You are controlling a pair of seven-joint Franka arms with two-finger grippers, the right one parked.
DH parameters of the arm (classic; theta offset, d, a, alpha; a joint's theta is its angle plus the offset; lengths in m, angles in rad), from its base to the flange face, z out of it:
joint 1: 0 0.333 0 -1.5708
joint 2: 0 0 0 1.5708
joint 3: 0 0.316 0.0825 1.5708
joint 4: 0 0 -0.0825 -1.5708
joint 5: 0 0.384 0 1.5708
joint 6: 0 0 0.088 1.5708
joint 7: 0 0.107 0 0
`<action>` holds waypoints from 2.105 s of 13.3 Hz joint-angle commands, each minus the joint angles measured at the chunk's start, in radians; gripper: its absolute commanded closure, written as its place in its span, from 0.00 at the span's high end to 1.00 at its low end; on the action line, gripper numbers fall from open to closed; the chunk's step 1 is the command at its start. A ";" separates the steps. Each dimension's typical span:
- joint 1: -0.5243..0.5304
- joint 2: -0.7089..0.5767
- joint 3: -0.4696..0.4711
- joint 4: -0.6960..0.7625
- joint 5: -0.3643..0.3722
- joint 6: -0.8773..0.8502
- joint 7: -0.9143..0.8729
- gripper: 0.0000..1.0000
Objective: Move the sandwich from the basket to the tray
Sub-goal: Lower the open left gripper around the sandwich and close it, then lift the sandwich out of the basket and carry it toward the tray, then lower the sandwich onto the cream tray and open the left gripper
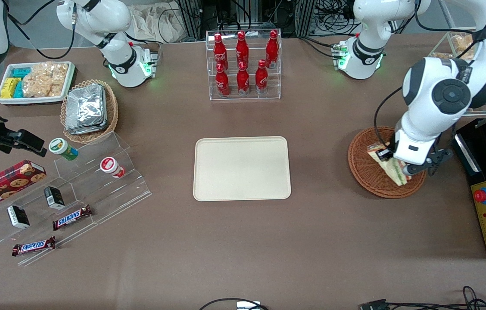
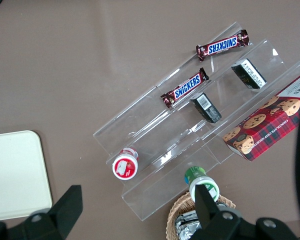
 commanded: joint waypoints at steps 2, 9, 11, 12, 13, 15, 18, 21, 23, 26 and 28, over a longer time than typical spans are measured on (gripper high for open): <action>0.002 0.031 -0.073 0.069 -0.005 -0.024 0.021 0.00; -0.033 0.066 -0.204 0.092 -0.002 -0.008 0.050 0.00; -0.034 0.101 -0.275 0.114 0.010 -0.008 0.050 0.00; -0.034 0.121 -0.305 0.123 0.015 -0.004 0.050 0.00; -0.036 0.142 -0.333 0.131 0.018 0.006 0.050 0.00; -0.088 0.181 -0.343 0.143 0.068 0.012 0.039 0.00; -0.166 0.262 -0.343 0.181 0.128 0.015 0.035 0.00; -0.223 0.371 -0.343 0.242 0.194 0.015 0.033 0.00; -0.260 0.451 -0.343 0.284 0.237 0.016 0.025 0.00; -0.292 0.546 -0.340 0.319 0.298 0.058 -0.065 0.00; -0.294 0.601 -0.340 0.319 0.357 0.094 -0.146 0.00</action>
